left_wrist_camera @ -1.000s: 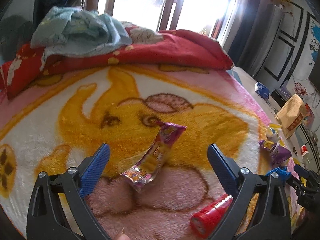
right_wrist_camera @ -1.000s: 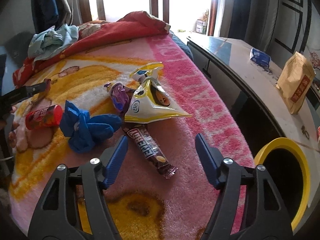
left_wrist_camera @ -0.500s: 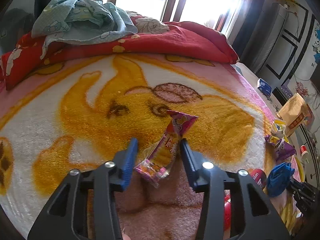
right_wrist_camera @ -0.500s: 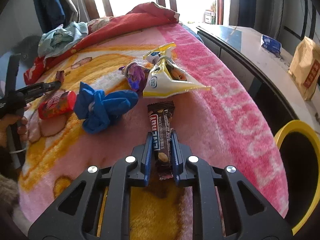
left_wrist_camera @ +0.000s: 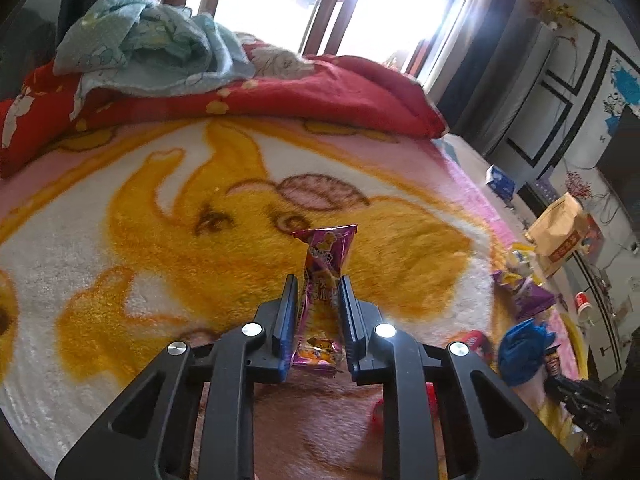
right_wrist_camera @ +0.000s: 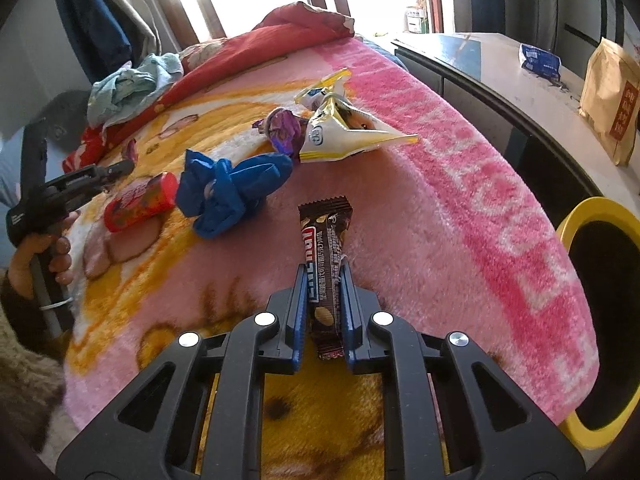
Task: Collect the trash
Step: 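Carry the pink packet in the left tool and chocolate bar in the right tool over the bin, then open both tools to drop the packet and chocolate bar into the bin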
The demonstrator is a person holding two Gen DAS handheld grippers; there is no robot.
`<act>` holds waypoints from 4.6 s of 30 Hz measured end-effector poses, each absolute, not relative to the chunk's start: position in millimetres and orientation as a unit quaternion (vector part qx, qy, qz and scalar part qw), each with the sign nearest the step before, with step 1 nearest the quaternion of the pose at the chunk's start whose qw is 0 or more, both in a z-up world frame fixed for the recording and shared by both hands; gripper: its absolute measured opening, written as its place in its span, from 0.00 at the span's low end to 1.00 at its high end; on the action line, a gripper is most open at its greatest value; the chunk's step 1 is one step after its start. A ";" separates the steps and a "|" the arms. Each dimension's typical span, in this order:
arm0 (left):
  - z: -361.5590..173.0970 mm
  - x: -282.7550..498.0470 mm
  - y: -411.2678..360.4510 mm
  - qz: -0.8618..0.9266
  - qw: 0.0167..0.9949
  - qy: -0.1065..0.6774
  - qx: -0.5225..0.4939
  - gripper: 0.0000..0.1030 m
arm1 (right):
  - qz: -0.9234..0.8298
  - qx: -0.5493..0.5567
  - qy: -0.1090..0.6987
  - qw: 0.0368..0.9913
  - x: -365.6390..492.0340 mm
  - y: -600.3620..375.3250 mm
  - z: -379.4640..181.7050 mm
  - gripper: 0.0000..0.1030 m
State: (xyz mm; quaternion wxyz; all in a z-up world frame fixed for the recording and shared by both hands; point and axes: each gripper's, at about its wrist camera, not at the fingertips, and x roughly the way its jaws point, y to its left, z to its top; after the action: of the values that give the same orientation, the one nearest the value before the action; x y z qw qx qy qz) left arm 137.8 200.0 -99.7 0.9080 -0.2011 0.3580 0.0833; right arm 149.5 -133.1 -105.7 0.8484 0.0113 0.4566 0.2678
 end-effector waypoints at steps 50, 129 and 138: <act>-28.5 158.7 24.8 -0.124 0.934 0.319 -0.099 0.19 | 0.189 0.097 0.385 0.898 159.8 -234.0 -48.5 0.09; -88.9 186.4 -232.6 -0.349 0.857 0.376 0.049 0.19 | -0.036 0.198 0.414 0.888 161.3 -423.9 -90.3 0.11; -103.6 201.2 -249.8 -0.345 0.851 0.393 0.056 0.21 | -0.040 0.208 0.413 0.886 161.2 -430.4 -92.7 0.13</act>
State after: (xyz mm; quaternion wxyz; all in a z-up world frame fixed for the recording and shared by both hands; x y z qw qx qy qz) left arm 201.2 -249.8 -103.6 0.8507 0.0563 0.3928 -0.3446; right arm 161.2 -430.4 -92.7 0.8857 0.2080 0.4132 -0.0404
